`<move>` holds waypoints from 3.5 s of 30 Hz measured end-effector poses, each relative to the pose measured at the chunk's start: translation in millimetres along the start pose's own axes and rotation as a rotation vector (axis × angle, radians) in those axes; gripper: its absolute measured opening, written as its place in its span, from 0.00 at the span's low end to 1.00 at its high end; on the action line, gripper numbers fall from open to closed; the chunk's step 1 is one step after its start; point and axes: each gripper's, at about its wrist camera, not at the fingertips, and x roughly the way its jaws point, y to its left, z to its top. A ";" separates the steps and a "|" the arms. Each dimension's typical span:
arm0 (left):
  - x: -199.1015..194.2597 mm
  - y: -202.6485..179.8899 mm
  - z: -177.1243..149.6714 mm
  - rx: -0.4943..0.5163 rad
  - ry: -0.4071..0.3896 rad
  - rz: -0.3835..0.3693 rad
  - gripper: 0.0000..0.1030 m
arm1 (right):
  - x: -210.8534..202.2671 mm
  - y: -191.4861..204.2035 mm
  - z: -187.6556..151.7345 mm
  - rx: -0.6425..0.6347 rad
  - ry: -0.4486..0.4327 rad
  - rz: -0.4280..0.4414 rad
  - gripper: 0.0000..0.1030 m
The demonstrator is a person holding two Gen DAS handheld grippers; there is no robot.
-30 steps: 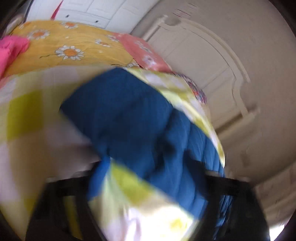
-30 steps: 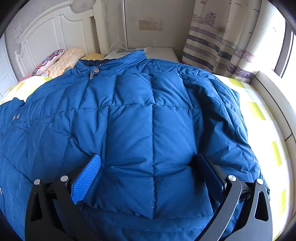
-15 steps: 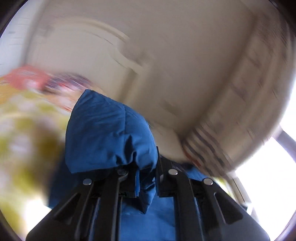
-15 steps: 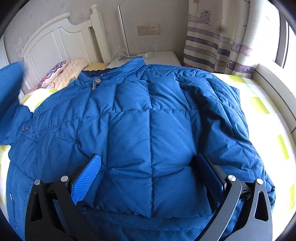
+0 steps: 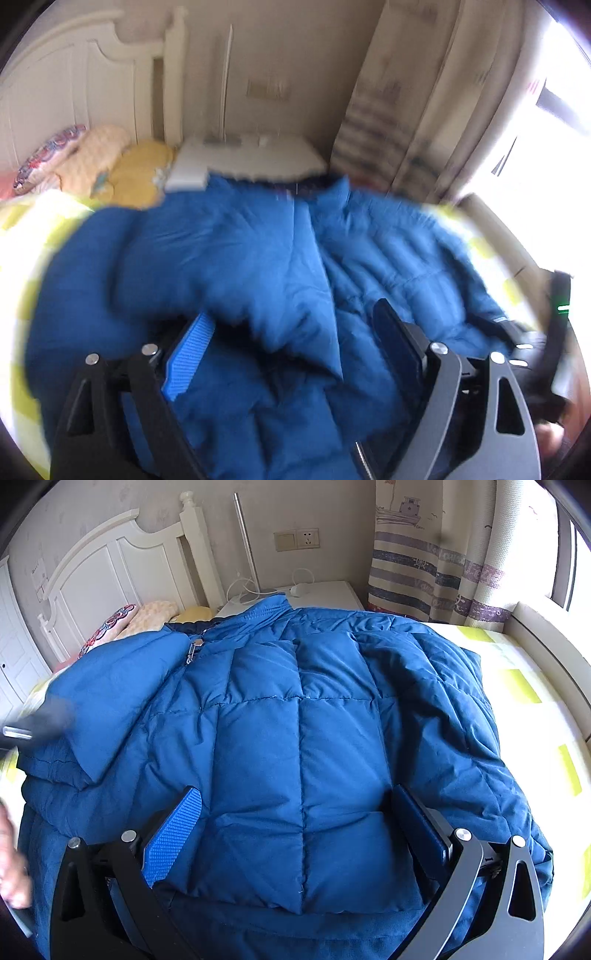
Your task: Fold large clothes
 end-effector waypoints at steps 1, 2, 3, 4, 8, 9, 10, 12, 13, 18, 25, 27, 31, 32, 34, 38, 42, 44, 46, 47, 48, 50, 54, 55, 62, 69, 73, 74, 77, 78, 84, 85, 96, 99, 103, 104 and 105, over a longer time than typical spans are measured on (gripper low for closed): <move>-19.4 6.4 -1.8 -0.017 -0.050 0.007 0.97 | 0.0 -0.5 0.0 0.001 -0.001 0.001 0.95; -38.1 14.6 -4.2 -0.030 -0.103 0.034 0.98 | -0.1 -0.6 -0.2 0.002 -0.002 0.001 0.95; -60.1 30.5 -10.8 -0.046 -0.154 0.097 0.98 | -0.4 0.3 -0.6 0.001 -0.002 -0.001 0.95; -71.8 40.8 -18.0 -0.060 -0.169 0.151 0.98 | -0.2 0.5 -0.6 -0.001 -0.001 -0.003 0.95; -94.3 102.0 -47.1 -0.139 -0.136 0.403 0.96 | 0.3 3.2 -0.6 -0.013 0.004 -0.022 0.95; -96.0 119.6 -54.3 -0.159 -0.102 0.430 0.94 | 0.4 4.1 -0.6 -0.015 0.005 -0.025 0.95; -93.9 130.7 -59.3 -0.173 -0.069 0.436 0.91 | 0.7 4.5 -0.6 -0.018 0.007 -0.029 0.95; -85.7 141.7 -65.1 -0.177 -0.008 0.424 0.91 | 1.2 6.2 -0.8 -0.023 0.010 -0.037 0.95; -80.6 143.0 -66.7 -0.169 0.009 0.418 0.91 | 1.7 7.3 -0.8 -0.027 0.012 -0.044 0.95; -24.0 135.8 -70.2 -0.083 0.119 0.554 0.93 | 2.5 8.4 -0.3 -0.037 0.017 -0.054 0.95; -23.3 136.4 -86.7 -0.085 0.104 0.593 0.98 | -26.2 57.0 13.9 -0.102 -0.101 -0.022 0.95; -22.1 135.5 -86.4 -0.076 0.107 0.603 0.98 | -24.2 96.4 21.4 -0.193 -0.105 0.018 0.95; -24.1 136.5 -84.6 -0.098 0.108 0.579 0.98 | 0.7 167.7 25.8 -0.404 -0.087 -0.018 0.95; -24.5 137.4 -84.5 -0.104 0.109 0.572 0.98 | 10.4 181.8 28.0 -0.438 -0.082 -0.043 0.95; -24.5 138.3 -83.6 -0.108 0.110 0.567 0.98 | 29.8 200.8 33.0 -0.474 -0.058 -0.088 0.95; -24.1 139.1 -83.5 -0.108 0.112 0.566 0.98 | 40.4 212.3 46.3 -0.512 -0.104 -0.123 0.70; -24.5 143.0 -83.9 -0.127 0.114 0.544 0.98 | -9.2 152.5 63.5 -0.249 -0.217 0.039 0.31; -24.8 145.9 -84.2 -0.141 0.116 0.527 0.98 | -38.5 100.7 64.7 -0.048 -0.277 0.131 0.30; -25.0 147.8 -84.6 -0.152 0.117 0.514 0.98 | -54.2 34.8 52.4 0.196 -0.290 0.230 0.30; -24.9 148.1 -84.7 -0.155 0.117 0.510 0.98 | -54.1 10.2 44.1 0.282 -0.277 0.252 0.30; -24.8 148.0 -84.8 -0.156 0.118 0.510 0.98 | -51.0 -8.4 36.8 0.337 -0.254 0.257 0.30; -24.6 147.0 -84.7 -0.154 0.118 0.511 0.98 | -33.8 -45.6 14.2 0.418 -0.177 0.200 0.30; -24.7 145.6 -84.9 -0.152 0.117 0.514 0.98 | -15.7 -74.0 -11.0 0.512 -0.131 0.256 0.30; -24.8 145.5 -84.9 -0.152 0.116 0.515 0.98 | -18.8 -71.8 -8.2 0.499 -0.138 0.267 0.30; -24.4 146.3 -84.7 -0.153 0.117 0.513 0.98 | -13.9 -47.2 14.5 0.435 -0.110 0.301 0.74; -25.1 147.3 -85.2 -0.156 0.118 0.510 0.98 | 9.6 -41.9 38.6 0.475 -0.110 0.263 0.73; -25.2 148.1 -85.2 -0.161 0.118 0.505 0.98 | -0.6 -38.6 40.8 0.481 -0.166 0.322 0.30; -25.6 149.3 -85.7 -0.168 0.118 0.497 0.98 | -19.7 -34.7 38.3 0.457 -0.228 0.343 0.26; -25.8 153.0 -85.8 -0.180 0.120 0.481 0.98 | -77.3 -26.2 24.9 0.361 -0.371 0.323 0.23; -25.7 153.2 -85.8 -0.181 0.120 0.479 0.98 | -94.3 -27.7 17.2 0.339 -0.397 0.298 0.23; -25.6 152.4 -86.4 -0.182 0.119 0.475 0.98 | -62.5 -54.9 -22.1 0.414 -0.220 0.244 0.23; -25.8 152.5 -86.8 -0.183 0.119 0.474 0.98 | -47.5 -59.5 -32.2 0.446 -0.178 0.243 0.23; -25.6 155.3 -87.1 -0.199 0.121 0.459 0.98 | -99.8 -14.8 -19.4 0.192 -0.343 -0.085 0.29; -25.8 155.6 -87.4 -0.200 0.121 0.456 0.98 | -109.6 6.0 -10.8 0.095 -0.416 -0.196 0.29; -25.8 155.3 -87.2 -0.200 0.121 0.457 0.98 | -93.5 16.9 0.7 0.056 -0.331 -0.100 0.29; -25.8 155.3 -87.2 -0.199 0.122 0.458 0.98 | -77.6 25.2 2.5 -0.004 -0.269 -0.130 0.29; -26.0 155.5 -87.3 -0.200 0.121 0.457 0.98 | -59.5 29.9 1.0 -0.051 -0.210 -0.165 0.29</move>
